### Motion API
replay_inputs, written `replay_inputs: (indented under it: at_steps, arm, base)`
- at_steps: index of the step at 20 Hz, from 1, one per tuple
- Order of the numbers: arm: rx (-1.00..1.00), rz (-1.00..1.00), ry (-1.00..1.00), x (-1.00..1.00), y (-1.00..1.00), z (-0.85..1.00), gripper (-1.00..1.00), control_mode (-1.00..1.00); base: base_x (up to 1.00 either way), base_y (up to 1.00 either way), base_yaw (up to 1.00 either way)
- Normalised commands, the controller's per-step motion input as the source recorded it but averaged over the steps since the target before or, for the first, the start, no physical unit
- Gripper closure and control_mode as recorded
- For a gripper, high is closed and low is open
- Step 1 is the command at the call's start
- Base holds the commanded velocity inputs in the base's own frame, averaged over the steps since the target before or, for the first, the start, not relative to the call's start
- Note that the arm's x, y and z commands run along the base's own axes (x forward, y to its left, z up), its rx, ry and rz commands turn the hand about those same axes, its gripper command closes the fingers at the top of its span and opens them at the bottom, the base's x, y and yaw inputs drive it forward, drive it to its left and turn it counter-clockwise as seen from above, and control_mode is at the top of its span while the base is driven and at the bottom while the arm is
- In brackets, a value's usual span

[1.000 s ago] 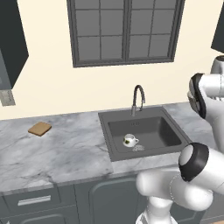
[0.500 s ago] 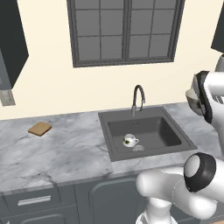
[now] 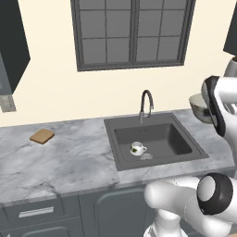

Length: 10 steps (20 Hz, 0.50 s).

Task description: Pick the mug and place it in the sink. Pick the bowl and place it in the open cabinet and then close the cabinet.

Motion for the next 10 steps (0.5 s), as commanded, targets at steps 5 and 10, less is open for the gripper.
replay_inputs:
  at_steps: [5,10]
  arm:
    - [0.03,0.08,0.00,-0.01,0.43,0.00,1.00,-1.00]
    - [0.09,0.06,0.00,-0.11,0.35,0.10,1.00,-1.00]
  base:
    - [0.00,0.00,0.00]
    - [0.00,0.00,0.00]
